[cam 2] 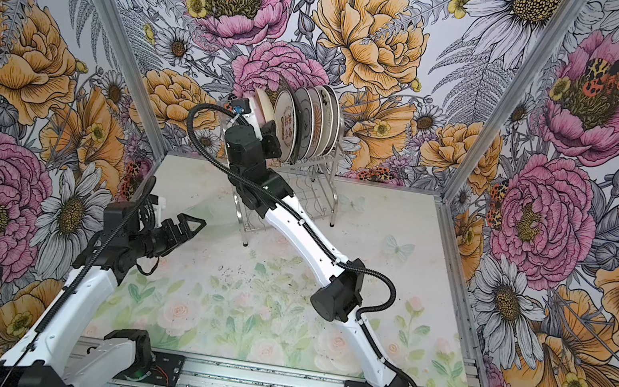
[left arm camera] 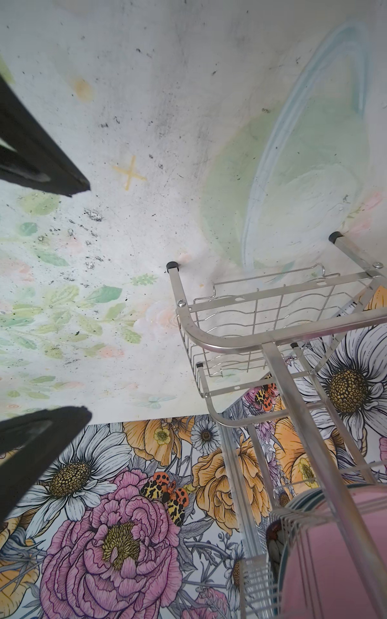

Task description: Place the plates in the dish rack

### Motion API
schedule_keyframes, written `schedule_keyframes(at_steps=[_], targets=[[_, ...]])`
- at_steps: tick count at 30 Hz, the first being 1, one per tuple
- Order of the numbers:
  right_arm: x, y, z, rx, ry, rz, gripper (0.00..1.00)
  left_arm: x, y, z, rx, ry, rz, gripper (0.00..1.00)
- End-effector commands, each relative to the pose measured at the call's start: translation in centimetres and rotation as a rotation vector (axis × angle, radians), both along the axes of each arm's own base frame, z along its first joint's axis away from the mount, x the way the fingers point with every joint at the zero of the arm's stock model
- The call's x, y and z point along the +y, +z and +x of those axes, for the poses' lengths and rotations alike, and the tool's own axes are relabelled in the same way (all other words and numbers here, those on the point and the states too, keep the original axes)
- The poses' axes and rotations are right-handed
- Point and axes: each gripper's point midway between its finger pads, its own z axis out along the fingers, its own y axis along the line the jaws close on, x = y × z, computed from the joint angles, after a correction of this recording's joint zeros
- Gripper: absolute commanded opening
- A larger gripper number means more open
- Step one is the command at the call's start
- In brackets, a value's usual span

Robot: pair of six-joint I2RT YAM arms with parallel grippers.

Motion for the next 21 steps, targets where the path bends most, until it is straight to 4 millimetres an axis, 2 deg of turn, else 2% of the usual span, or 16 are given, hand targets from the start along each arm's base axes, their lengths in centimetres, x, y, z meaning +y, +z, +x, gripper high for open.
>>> schedule_keyframes(at_steps=[1,12,21], targets=[[0.5,0.0,-0.7,0.020,0.036,-0.022,0.35,0.1,0.3,-0.1,-0.023,0.003,-0.001,0.99],[-0.6,3.8,-3.1,-0.008,0.084,0.047,0.45,0.1,0.4,-0.1,-0.027,0.002,0.000,0.99],[-0.6,5.3,-4.7,0.013,0.179,0.082,0.53,-0.1,0.8,-0.1,-0.036,-0.009,-0.003,0.99]])
